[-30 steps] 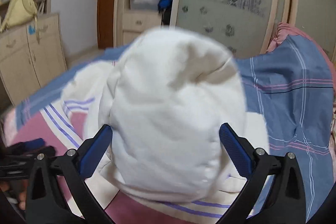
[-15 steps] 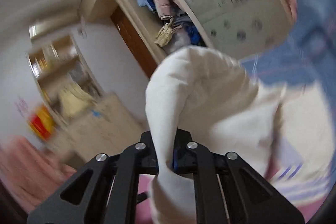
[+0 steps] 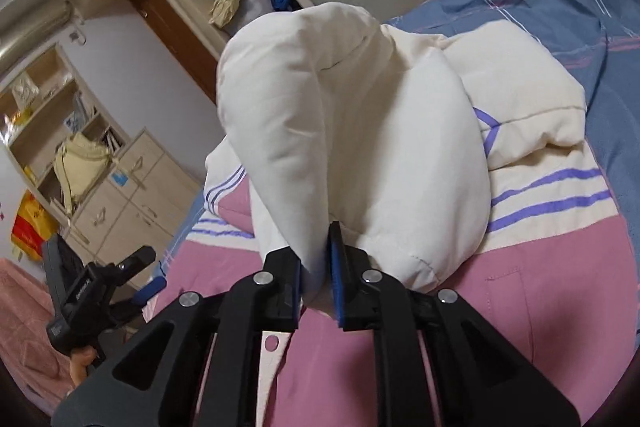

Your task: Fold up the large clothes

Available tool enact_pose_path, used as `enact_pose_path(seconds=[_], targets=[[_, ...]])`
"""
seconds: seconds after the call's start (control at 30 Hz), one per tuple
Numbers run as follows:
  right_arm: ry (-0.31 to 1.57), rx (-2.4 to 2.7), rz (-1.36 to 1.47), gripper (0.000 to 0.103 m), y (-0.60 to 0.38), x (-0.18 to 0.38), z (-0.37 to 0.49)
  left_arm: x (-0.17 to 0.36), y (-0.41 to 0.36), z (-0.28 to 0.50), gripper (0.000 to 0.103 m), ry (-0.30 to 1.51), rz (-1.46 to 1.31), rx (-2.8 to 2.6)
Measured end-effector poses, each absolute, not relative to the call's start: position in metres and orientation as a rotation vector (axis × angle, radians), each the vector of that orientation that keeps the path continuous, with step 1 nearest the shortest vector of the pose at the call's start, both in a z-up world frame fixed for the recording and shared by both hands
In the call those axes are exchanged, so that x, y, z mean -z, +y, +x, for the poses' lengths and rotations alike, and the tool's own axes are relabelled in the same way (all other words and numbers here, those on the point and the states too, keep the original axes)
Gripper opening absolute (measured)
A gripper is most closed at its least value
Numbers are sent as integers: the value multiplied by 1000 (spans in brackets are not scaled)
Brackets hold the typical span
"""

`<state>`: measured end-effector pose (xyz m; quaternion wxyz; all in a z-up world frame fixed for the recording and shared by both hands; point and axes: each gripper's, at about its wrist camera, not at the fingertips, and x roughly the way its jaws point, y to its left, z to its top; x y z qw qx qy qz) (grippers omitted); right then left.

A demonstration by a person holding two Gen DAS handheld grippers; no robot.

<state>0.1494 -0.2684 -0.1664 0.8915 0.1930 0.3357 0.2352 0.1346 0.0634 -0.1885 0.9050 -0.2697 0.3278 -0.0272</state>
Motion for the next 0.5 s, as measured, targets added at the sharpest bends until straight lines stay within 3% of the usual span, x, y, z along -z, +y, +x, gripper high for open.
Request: enact_pose_path(seconds=[0.13, 0.33, 0.5], targets=[[568, -498, 334, 12, -257, 151, 146, 188, 58, 135, 99, 684, -554, 68], [406, -531, 471, 7, -268, 95, 170, 186, 60, 129, 100, 677, -545, 52], [374, -564, 625, 6, -304, 89, 177, 172, 59, 147, 100, 658, -513, -10]])
